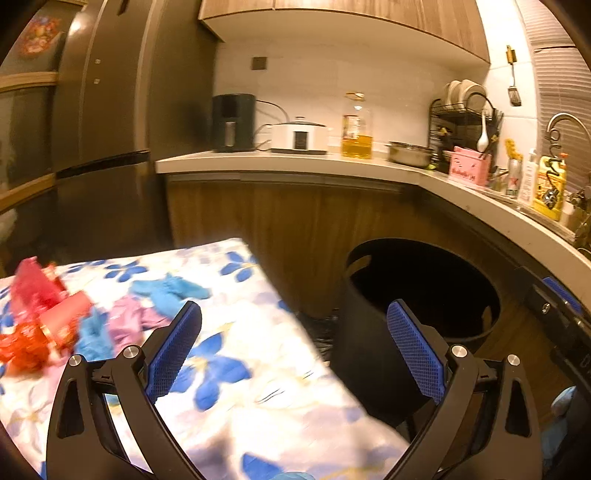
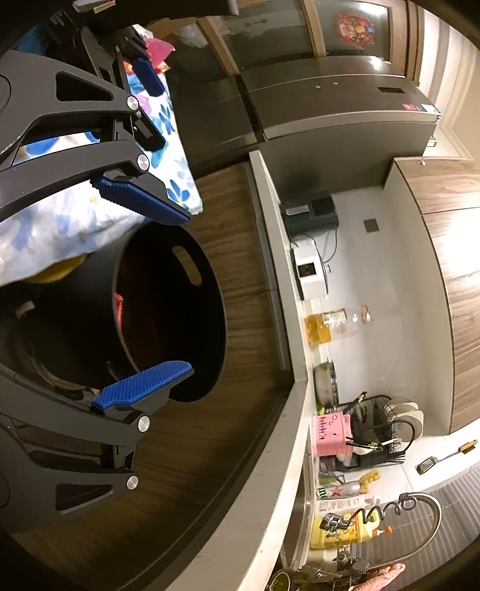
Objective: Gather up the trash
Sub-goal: 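Move both tools back over the table toward the gloves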
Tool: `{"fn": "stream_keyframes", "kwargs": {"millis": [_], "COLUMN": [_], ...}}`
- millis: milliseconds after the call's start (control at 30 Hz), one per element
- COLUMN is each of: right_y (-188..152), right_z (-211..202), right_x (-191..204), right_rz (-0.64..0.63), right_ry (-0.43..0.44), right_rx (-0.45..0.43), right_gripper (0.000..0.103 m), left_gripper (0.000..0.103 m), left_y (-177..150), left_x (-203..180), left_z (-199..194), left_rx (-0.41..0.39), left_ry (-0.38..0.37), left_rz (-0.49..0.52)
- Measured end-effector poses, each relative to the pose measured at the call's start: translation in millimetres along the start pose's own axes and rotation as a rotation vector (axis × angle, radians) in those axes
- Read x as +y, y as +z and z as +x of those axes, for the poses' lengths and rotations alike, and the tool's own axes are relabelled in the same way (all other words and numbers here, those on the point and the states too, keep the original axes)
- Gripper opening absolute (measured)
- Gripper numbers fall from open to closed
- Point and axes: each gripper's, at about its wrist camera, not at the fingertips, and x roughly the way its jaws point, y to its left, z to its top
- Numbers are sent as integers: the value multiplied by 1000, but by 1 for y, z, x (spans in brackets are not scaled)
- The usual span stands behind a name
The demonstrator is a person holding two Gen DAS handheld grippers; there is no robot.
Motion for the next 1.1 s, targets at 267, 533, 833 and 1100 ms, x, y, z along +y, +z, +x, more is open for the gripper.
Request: {"fn": "stream_keyframes", "kwargs": {"millis": [267, 533, 833, 1100], "right_y": [-10, -19, -36, -56], "right_z": [-19, -33, -33, -16], "right_x": [21, 47, 91, 143], "right_rz": [-19, -40, -84, -131], "right_ry": [22, 56, 141, 239], "right_rx": [8, 1, 29, 80], "right_gripper": [76, 76, 76, 76], "left_gripper": [97, 97, 97, 97], "left_y": [-13, -23, -46, -58], "left_x": [23, 54, 108, 162], "left_z": [-30, -59, -83, -99], "left_rx": [1, -29, -28, -19], "left_ry": [55, 125, 247, 353], "left_rz": [-22, -46, -83, -139]}}
